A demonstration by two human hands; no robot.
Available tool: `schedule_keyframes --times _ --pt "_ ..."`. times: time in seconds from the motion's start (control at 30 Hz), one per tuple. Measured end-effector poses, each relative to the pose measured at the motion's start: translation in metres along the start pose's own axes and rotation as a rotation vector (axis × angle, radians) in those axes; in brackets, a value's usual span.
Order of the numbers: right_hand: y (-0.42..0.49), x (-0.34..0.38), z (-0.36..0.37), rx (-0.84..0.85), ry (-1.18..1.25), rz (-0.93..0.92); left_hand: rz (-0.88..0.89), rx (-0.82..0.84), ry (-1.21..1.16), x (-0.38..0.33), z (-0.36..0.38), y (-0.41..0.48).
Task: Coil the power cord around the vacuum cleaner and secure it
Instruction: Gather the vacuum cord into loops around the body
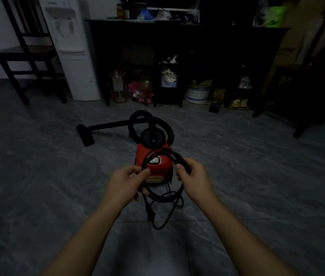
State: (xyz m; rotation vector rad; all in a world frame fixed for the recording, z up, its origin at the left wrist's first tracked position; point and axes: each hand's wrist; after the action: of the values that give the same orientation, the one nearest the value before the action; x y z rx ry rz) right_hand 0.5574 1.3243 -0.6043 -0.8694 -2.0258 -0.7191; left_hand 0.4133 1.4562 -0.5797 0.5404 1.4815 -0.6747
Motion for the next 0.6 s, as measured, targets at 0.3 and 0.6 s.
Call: schedule_keyframes --times 0.3,0.6 --pt "-0.004 -0.003 -0.005 0.068 -0.155 -0.061 -0.027 0.142 0.314 0.009 -0.016 0.004" --pt "-0.009 0.000 -0.003 0.218 -0.282 -0.173 0.107 0.194 0.376 0.007 -0.021 0.008"
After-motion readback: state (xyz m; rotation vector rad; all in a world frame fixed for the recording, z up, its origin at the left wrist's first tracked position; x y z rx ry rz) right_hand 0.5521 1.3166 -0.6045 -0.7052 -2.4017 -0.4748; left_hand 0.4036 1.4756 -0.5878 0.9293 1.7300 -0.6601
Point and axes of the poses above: each hand's wrist, its own y-axis towards the middle knuckle, its own z-axis out of the palm, x = y × z, and after that the axes turned 15 degrees about -y, right-handed
